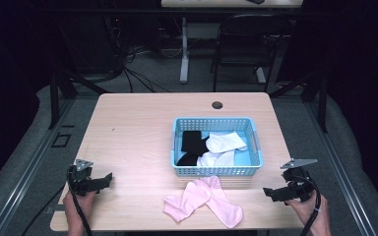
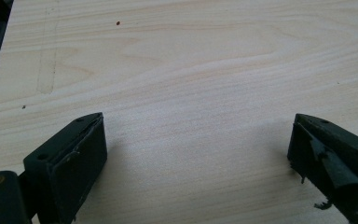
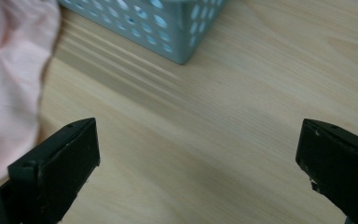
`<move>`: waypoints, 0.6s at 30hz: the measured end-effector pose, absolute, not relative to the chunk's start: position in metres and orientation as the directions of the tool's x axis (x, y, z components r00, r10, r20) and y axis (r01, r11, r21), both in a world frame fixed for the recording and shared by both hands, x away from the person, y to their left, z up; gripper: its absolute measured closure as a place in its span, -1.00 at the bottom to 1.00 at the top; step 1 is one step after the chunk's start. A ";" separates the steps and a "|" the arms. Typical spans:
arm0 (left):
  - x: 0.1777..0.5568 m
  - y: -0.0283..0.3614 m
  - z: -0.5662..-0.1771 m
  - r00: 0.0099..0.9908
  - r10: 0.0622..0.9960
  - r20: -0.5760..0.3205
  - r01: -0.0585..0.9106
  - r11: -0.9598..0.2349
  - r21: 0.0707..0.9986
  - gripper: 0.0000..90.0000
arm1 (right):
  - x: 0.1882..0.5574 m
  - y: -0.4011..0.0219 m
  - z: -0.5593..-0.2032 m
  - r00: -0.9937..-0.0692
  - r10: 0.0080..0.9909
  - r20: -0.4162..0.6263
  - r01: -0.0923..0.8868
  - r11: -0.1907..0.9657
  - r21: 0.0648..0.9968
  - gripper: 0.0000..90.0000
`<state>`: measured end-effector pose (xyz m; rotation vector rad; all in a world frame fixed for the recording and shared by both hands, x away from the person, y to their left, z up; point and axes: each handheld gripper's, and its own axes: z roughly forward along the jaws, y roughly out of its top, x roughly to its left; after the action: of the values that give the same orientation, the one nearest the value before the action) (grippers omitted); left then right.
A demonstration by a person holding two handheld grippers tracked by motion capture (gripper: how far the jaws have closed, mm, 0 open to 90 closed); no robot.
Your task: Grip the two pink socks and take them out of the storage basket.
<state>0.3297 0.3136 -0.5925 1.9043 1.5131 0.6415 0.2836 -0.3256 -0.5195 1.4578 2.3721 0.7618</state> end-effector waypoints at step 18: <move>0.330 0.314 -0.593 0.227 0.974 -0.002 0.674 -0.156 0.722 -0.90 | 0.285 -0.350 -0.581 -0.364 0.931 0.009 0.724 0.277 0.632 -1.00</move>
<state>0.3296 0.3135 -0.5925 1.9043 1.5127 0.6427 0.2850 -0.3496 -0.5814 1.5003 2.1894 0.7865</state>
